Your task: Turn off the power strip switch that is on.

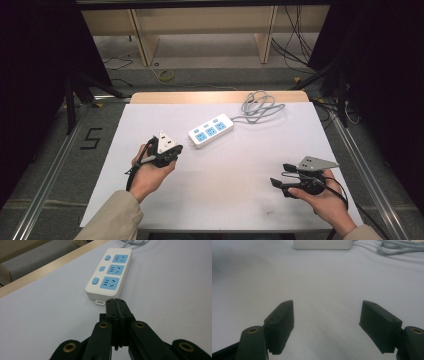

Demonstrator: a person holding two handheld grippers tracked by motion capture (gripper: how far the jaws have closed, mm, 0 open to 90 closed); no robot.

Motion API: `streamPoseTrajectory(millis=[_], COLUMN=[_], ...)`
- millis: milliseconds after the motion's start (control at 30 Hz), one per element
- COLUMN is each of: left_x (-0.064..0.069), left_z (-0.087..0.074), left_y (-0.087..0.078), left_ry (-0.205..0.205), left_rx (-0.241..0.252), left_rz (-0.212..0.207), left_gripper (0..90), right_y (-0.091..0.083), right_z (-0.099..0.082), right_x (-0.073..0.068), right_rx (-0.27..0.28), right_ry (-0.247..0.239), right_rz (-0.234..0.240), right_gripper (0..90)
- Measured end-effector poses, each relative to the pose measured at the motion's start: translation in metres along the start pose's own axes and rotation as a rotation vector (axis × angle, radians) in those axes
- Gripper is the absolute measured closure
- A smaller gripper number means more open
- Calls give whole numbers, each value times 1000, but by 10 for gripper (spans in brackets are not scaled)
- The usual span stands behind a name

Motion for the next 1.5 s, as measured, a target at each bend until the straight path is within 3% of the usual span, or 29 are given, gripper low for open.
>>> streamPoseTrajectory(millis=[500, 1233, 1500], left_x=[-4, 4, 3], left_z=[16, 50, 59], left_y=[29, 86, 102], left_ry=[-16, 61, 69], left_rx=[-1, -38, -60], left_rz=[-14, -30, -28], left_gripper=[898, 898, 898], right_y=[-2, -2, -2], right_z=[-2, -3, -4], right_x=[-1, -3, -3], right_rx=[-6, -8, -8], right_ry=[4, -2, 1], right_rz=[-4, 3, 5], right_gripper=[279, 279, 279])
Point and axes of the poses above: each handheld gripper's, and its own axes: y roughly forward along the jaws, z roughly out of its top, x roughly to its right, the point moved 2 cm from there along y, roughly forward along the jaws, and after that the axes turned 8 degrees about x, right-handed, at the moved point
